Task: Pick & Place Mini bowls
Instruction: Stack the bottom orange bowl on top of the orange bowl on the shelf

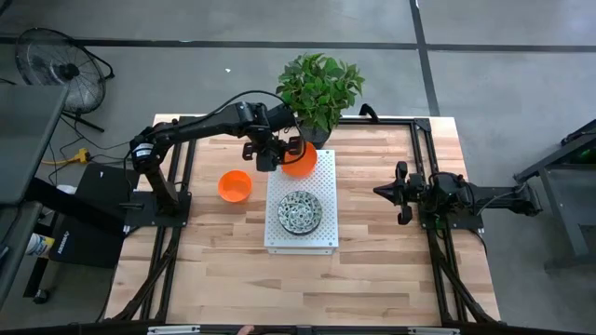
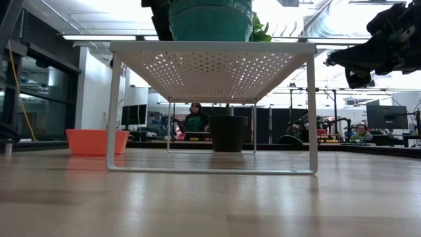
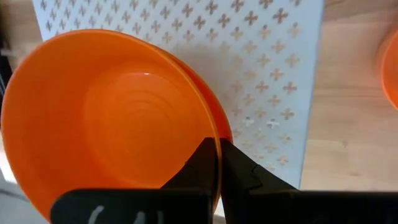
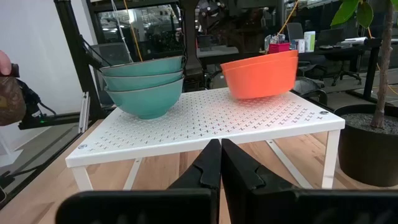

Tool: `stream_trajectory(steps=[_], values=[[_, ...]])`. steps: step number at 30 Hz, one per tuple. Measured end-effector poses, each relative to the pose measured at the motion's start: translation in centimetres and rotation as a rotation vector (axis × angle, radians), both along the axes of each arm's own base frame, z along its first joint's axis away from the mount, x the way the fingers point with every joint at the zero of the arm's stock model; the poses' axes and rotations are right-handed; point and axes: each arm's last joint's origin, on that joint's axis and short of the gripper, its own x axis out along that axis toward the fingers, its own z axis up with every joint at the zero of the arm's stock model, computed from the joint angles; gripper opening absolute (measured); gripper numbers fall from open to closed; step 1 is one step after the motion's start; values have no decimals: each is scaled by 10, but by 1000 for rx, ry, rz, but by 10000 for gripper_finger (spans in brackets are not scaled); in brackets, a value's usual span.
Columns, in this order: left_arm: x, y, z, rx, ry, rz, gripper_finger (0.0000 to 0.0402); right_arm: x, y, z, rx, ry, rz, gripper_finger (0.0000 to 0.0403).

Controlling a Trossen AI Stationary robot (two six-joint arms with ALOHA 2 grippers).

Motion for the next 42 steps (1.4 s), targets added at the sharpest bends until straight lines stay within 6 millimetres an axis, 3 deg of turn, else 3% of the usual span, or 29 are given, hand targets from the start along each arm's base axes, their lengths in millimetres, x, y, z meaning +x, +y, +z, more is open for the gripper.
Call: stream_trajectory(steps=[5,15,20,35,42], values=[[1,0,3,-11,-9,41,7,0,0,0,0,0,-1,0],[-1,-3,29,-130,-67,105,62,0,0,0,0,0,0,0],[-2,-4,32,-137,-59,126,78,0,0,0,0,0,-1,0],[0,-8,33,-121,-56,130,81,0,0,0,0,0,-1,0],[2,-6,33,-36,-63,171,81,0,0,0,0,0,0,0]])
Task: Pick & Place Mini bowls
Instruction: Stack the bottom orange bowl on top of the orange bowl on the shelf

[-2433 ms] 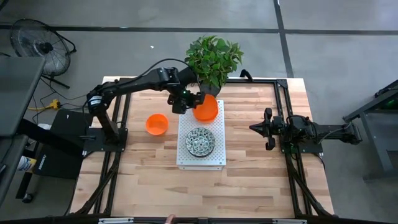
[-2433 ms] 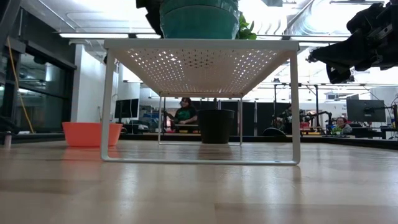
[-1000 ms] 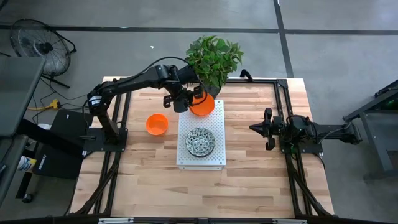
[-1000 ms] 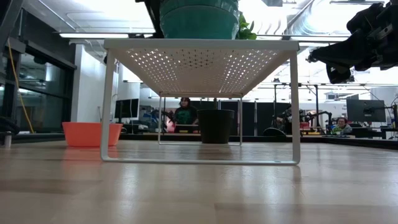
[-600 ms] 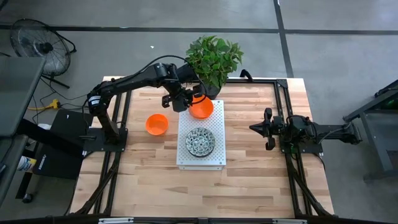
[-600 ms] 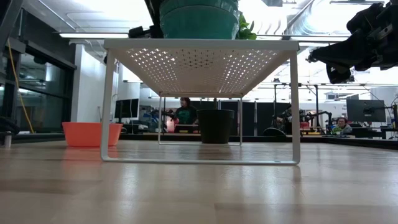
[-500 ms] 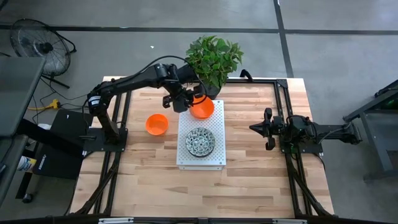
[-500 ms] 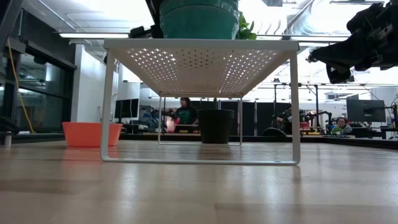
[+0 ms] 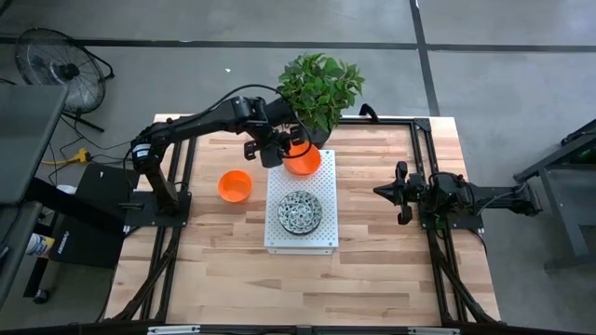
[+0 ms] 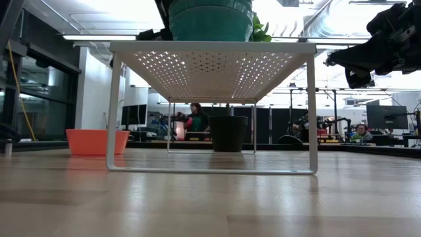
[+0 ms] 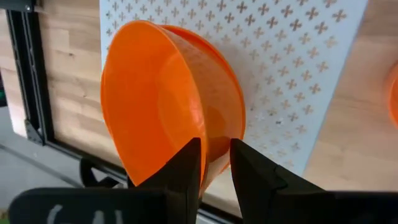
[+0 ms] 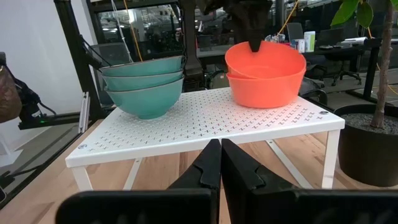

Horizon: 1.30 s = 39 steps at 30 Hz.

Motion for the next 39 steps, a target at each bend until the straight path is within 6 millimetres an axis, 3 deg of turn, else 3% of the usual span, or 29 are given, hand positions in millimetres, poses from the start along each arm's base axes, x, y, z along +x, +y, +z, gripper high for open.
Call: stream_trajectory(steps=[4,12,39], values=[[3,-3,1,14,-16,-1,69,0,0,0,0,0,0,0],[2,-5,1,20,5,30,6,0,0,0,0,0,0,0],[1,-7,1,-50,-4,23,11,0,0,0,0,0,0,0]])
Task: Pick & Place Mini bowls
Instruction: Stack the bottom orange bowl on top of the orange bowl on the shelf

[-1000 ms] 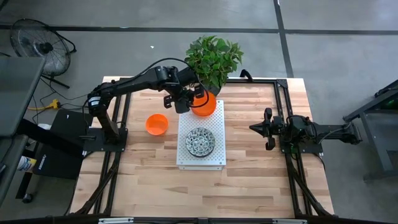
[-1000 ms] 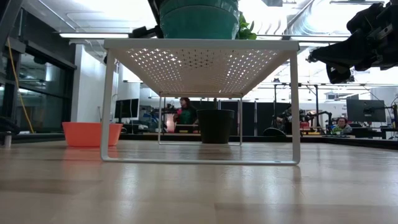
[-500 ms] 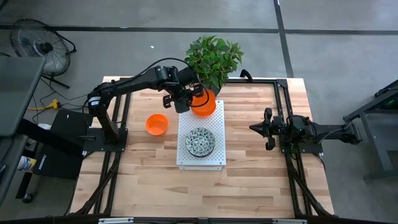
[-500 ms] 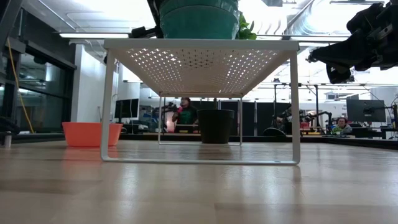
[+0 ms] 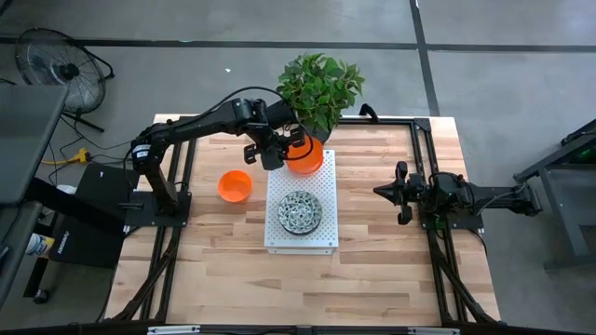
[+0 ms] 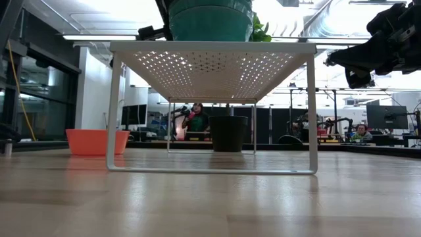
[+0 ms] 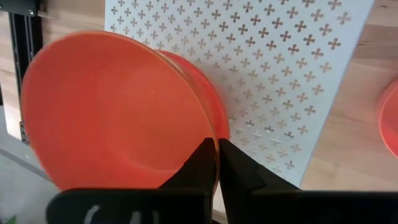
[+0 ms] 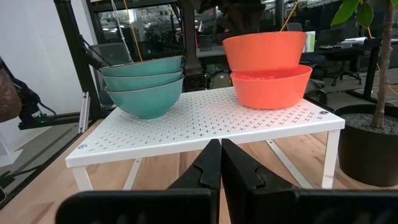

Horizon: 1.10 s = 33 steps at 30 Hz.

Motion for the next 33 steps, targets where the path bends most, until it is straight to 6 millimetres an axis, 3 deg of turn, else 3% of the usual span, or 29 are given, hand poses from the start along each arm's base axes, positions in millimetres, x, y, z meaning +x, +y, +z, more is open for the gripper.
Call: stream_trajectory(steps=[12,27,33], values=[[1,0,1,-2,-14,-4,99,0,0,0,0,0,0,0],[1,3,1,90,12,41,103,0,0,0,0,0,0,0],[-7,0,26,69,-7,64,103,0,0,0,0,0,0,0]])
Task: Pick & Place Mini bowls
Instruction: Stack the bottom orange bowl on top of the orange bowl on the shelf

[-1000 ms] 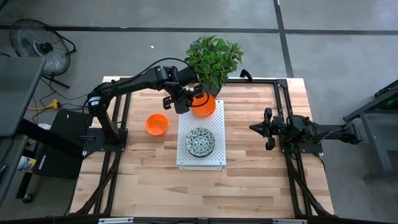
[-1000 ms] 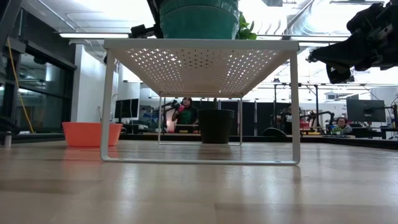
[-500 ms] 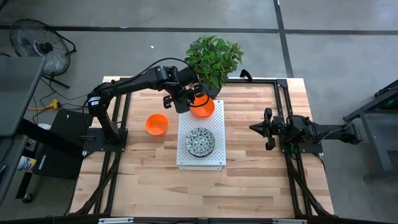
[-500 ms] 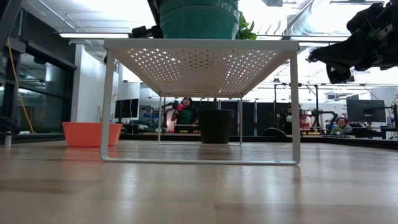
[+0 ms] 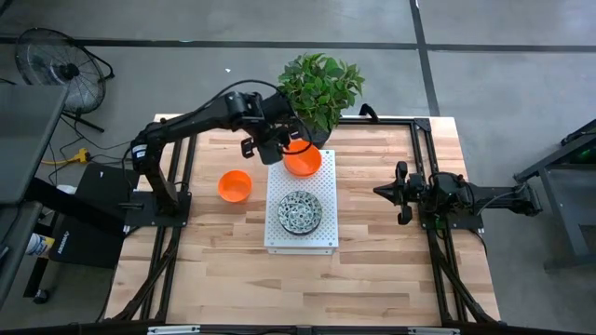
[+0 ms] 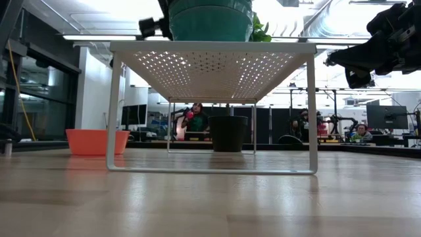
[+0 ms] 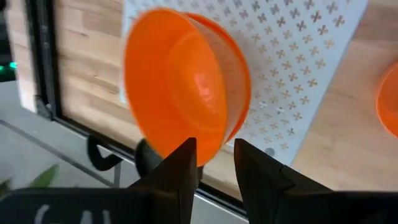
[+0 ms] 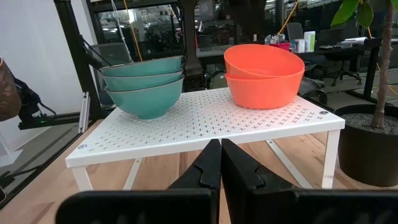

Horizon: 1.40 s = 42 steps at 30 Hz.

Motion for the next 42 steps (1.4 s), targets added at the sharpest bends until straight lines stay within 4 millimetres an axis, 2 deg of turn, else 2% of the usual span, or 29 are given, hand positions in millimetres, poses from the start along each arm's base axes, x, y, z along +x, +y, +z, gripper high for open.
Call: stream_trajectory(steps=[6,10,15,19,24,30,36,42], values=[[-5,-5,29,-134,-113,44,103,0,0,0,0,0,0,0],[-2,-6,31,-270,-160,127,103,0,0,0,0,0,0,0],[2,8,28,-487,-254,147,103,0,0,0,0,0,0,0],[0,28,18,-584,-276,233,103,0,0,0,0,0,0,0],[1,43,-7,-662,-282,302,103,0,0,0,0,0,0,0],[-6,40,-28,-694,-314,295,103,0,0,0,0,0,0,0],[-10,35,-36,-699,-418,298,103,0,0,0,0,-1,0,0],[-5,36,-49,-744,-452,367,103,0,0,0,0,0,0,0]])
